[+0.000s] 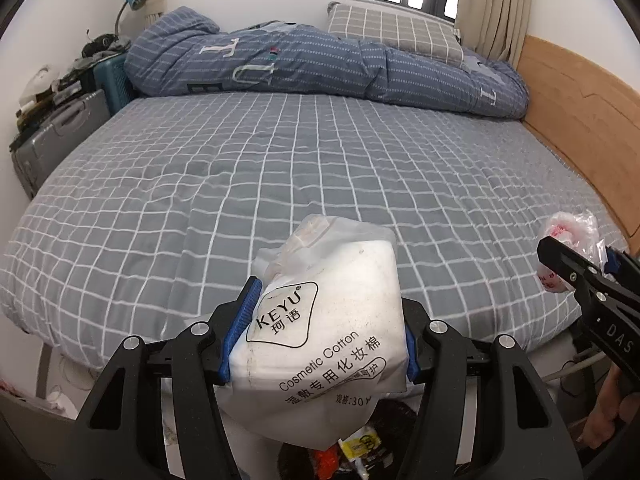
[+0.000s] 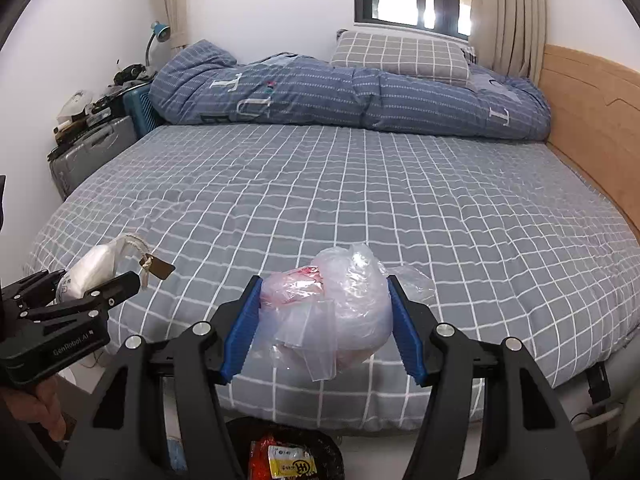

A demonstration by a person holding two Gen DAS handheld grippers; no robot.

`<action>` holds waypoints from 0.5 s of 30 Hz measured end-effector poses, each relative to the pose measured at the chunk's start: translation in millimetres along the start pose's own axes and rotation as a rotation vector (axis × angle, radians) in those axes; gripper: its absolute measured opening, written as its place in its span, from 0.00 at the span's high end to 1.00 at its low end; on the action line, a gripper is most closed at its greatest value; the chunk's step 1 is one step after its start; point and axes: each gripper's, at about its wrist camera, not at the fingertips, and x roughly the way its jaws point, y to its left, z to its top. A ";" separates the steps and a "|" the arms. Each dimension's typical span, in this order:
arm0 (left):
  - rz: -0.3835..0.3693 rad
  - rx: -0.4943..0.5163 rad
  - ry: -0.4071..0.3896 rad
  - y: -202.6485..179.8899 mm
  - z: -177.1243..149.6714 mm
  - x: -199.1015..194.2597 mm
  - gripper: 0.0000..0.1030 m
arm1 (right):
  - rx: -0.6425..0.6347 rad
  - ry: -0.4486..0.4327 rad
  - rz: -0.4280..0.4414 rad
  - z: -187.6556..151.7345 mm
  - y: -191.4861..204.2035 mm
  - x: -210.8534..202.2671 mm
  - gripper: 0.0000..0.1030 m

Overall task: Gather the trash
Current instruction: 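Lift and carry the white bag and clear bag in both tools over the bin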

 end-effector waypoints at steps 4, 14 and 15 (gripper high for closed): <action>-0.002 -0.008 0.018 2.1 -15.4 -5.7 0.44 | 0.001 0.020 0.008 -11.3 4.5 -2.2 0.43; -0.019 -0.033 0.069 2.4 -54.2 -22.5 0.44 | 0.007 0.062 0.021 -39.8 16.5 -16.7 0.43; -0.022 -0.037 0.070 2.2 -56.5 -25.7 0.44 | 0.010 0.066 0.022 -42.2 17.3 -18.9 0.43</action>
